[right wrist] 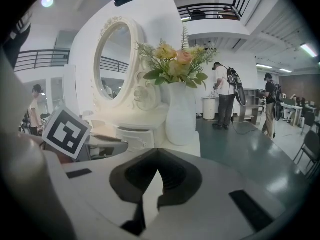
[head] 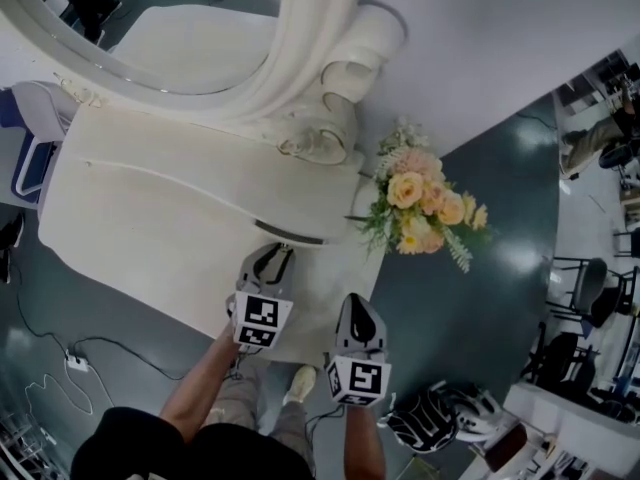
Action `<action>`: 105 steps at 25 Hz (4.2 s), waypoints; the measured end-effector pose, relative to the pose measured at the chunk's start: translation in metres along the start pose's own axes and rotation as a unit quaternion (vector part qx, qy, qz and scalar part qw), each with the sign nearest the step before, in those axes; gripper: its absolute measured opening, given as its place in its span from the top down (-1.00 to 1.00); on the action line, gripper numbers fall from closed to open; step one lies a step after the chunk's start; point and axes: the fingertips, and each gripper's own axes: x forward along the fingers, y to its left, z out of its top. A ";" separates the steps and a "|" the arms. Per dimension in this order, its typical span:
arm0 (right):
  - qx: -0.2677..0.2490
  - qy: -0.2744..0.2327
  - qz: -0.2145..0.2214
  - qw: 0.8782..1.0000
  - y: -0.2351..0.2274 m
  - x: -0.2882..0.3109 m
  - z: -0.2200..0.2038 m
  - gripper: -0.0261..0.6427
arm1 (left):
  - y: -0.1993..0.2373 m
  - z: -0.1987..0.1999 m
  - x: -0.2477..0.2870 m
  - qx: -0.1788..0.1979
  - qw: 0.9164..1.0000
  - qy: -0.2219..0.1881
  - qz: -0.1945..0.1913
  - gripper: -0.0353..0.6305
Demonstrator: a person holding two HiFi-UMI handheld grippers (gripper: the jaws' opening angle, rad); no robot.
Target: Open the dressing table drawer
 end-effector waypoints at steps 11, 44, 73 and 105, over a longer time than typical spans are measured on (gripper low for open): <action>-0.003 -0.003 0.006 1.000 0.009 -0.008 -0.002 0.93 | -0.006 -0.009 -0.016 -0.001 1.000 0.003 0.000 0.63; -0.008 -0.003 0.017 1.000 0.016 -0.031 -0.012 0.93 | -0.015 -0.028 -0.040 -0.001 1.000 0.006 0.010 0.63; -0.021 -0.025 0.015 0.999 0.017 -0.067 0.010 0.93 | -0.027 0.004 -0.074 0.000 1.000 -0.021 0.013 0.31; -0.092 -0.157 0.099 0.978 0.078 -0.232 0.113 0.93 | -0.092 0.100 -0.332 0.031 0.981 -0.161 0.104 0.63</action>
